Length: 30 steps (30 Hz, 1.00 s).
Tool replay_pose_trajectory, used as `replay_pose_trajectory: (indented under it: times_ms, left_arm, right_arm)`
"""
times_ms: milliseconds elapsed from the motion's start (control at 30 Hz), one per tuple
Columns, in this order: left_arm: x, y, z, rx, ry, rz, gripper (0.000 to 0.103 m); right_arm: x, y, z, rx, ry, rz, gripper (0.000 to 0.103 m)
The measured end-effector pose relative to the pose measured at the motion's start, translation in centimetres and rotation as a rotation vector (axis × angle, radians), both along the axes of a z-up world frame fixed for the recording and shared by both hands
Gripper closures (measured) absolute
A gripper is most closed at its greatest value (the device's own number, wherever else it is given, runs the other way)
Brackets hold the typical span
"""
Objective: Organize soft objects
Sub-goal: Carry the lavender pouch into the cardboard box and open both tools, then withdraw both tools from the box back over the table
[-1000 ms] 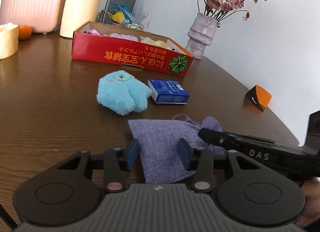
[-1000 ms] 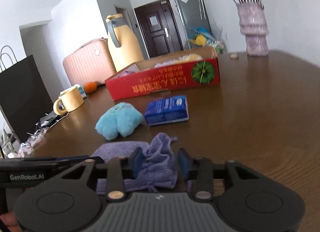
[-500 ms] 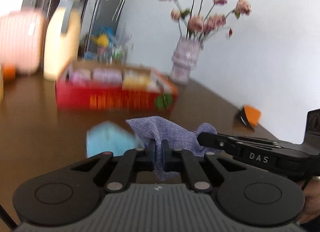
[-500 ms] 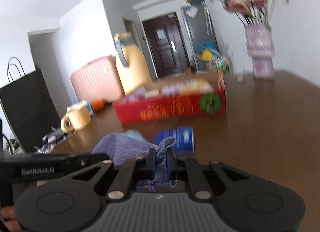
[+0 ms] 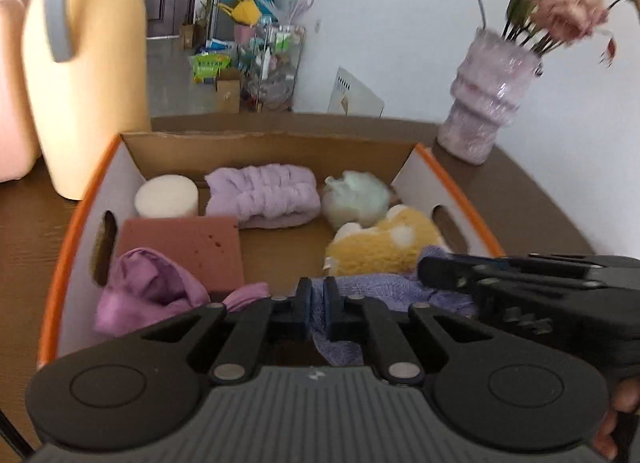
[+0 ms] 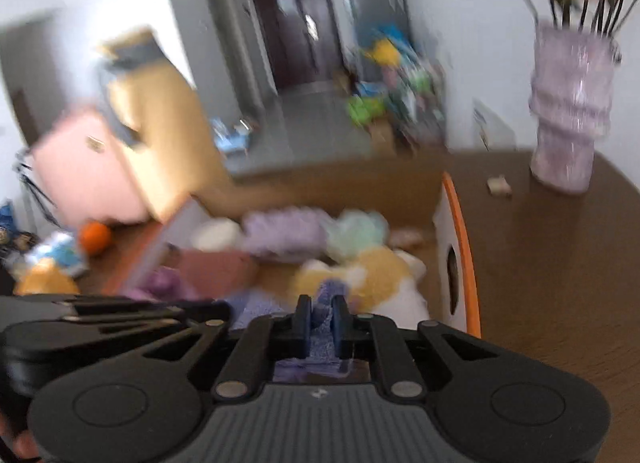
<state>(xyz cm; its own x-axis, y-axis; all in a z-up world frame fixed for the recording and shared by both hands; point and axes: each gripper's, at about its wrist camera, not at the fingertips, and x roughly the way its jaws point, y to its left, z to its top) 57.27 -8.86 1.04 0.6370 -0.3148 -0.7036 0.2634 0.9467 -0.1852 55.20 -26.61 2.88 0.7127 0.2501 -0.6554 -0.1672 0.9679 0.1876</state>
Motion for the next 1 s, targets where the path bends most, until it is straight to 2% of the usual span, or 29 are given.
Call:
replay_pose_trajectory:
  times_ms: [133,233,300,367,467,500,533,600,733,833,900,1000]
  left_arm:
    - [0.7,-1.3,-2.4,0.054,0.021,-0.013,0.096]
    - [-0.1,-1.6,-3.6,0.084,-0.031,-0.012,0.094]
    - [-0.5,-1.4,-3.4,0.081,-0.03,-0.009,0.094]
    - [-0.8,-1.1,-2.8,0.088,-0.035,-0.015,0.091]
    - [-2.2,-0.2,-0.5,0.078,-0.095,-0.028,0.08]
    - [-2.9,0.2,0.5,0.071,-0.121,-0.026,0.07]
    - [-3.7,0.6,1.7,0.068,-0.163,-0.008,0.065]
    - [-5.4,1.6,3.9,0.082,-0.248,0.016,0.06]
    - [-9.1,3.5,7.4,0.112,-0.365,0.063,0.046]
    - [-12.4,4.5,8.2,0.148,-0.473,0.12,0.036]
    - [-14.7,4.8,8.0,0.162,-0.542,0.138,0.032]
    - [-16.3,5.1,8.0,0.15,-0.54,0.141,0.032]
  right_arm:
    - [3.0,1.0,-3.4,-0.11,0.067,-0.016,0.093]
    - [2.3,1.8,-4.6,-0.195,0.014,-0.015,0.093]
    - [1.8,2.6,-5.0,-0.262,-0.015,-0.008,0.092]
    - [1.5,3.2,-5.0,-0.285,-0.017,0.003,0.087]
    - [1.0,2.5,-3.6,-0.227,-0.015,0.004,0.08]
    - [0.8,2.0,-2.9,-0.197,-0.022,-0.003,0.077]
    - [0.4,1.5,-1.9,-0.165,-0.036,-0.008,0.075]
    - [-0.2,0.6,0.1,-0.115,-0.064,-0.01,0.062]
    - [-2.7,-0.6,4.2,-0.097,-0.149,-0.024,0.056]
    - [-5.4,-1.3,6.5,-0.076,-0.232,-0.026,0.043]
    - [-7.9,-1.6,7.4,-0.065,-0.321,-0.026,0.032]
    - [-11.3,-1.3,7.8,-0.101,-0.443,-0.008,0.029]
